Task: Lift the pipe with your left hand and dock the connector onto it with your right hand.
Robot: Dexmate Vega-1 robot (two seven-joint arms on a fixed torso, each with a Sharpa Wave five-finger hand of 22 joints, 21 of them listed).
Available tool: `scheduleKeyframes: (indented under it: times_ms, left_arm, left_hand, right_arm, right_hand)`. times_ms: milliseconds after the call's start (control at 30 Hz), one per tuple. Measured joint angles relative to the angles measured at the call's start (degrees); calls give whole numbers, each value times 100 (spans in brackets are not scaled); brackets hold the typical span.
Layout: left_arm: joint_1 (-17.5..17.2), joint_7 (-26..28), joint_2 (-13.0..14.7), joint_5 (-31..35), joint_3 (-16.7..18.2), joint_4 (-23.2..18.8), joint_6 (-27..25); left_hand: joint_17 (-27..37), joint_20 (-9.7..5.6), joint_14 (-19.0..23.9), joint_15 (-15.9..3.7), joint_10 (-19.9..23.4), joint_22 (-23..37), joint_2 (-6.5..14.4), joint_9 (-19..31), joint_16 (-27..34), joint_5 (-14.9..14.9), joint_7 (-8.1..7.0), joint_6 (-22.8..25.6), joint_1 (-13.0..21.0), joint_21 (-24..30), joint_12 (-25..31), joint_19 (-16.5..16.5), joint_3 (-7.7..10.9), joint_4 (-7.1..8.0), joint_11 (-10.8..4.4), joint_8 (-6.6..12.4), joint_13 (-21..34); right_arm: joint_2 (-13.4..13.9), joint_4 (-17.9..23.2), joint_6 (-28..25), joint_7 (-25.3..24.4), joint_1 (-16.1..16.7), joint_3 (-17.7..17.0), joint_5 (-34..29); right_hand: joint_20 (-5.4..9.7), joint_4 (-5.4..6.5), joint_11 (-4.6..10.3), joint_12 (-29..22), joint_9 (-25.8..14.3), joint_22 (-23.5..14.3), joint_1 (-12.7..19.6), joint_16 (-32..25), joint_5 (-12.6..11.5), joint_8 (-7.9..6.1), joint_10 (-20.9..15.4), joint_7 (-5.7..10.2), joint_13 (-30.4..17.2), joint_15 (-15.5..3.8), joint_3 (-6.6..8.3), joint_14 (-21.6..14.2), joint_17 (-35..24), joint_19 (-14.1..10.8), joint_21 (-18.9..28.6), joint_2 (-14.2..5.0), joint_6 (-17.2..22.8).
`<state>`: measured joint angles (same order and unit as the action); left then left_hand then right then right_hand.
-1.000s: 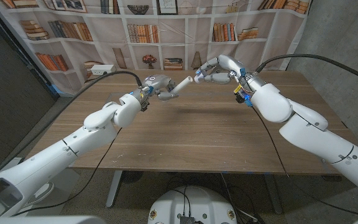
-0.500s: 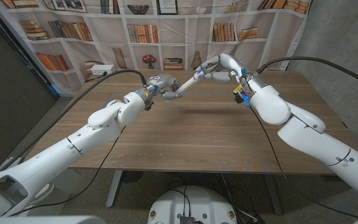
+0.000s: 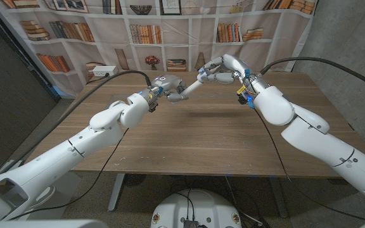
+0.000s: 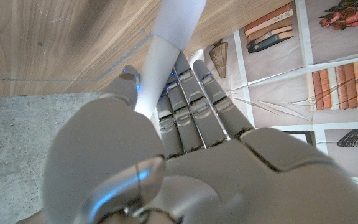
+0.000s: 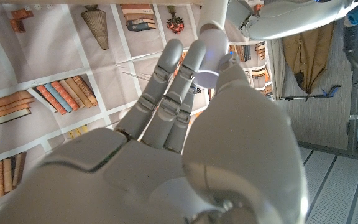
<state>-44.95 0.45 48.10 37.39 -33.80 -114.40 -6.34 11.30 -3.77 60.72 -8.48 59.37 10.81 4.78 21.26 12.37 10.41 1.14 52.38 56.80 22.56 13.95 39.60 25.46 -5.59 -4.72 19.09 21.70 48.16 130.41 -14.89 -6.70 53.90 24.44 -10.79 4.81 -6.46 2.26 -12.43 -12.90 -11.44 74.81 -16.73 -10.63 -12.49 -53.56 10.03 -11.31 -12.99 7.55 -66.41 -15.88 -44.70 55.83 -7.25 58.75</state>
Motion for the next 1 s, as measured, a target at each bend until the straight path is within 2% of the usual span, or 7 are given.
scheduleKeyframes:
  times_ms: [500, 1000]
  left_arm:
    - [-16, -25, -18, -60, 28, 72, 70]
    - [19, -20, -66, -129, 24, 146, 141]
  left_hand:
    - [8, 0, 9, 10, 3, 0, 0, 43, -1, -3, 1, 0, 0, 0, -5, 0, 0, 0, -2, -1, 47]
    - [3, 0, 8, 12, 8, -1, 0, 69, -3, -20, 1, 0, 0, 34, -27, 0, 0, 0, -6, -5, 79]
  right_arm:
    - [148, 54, -146, 146, -14, -9, 75]
    - [176, 23, -122, 167, -38, -7, 149]
  right_hand:
    - [0, 1, 0, 0, 1, -1, 0, -5, 5, 0, 0, 0, -3, -2, -1, -14, -2, 0, 42, 0, 0]
    - [0, 1, 0, 0, 1, -2, 3, 22, 2, 19, 0, 0, 1, 9, -1, -25, -26, 0, 42, 3, 0]
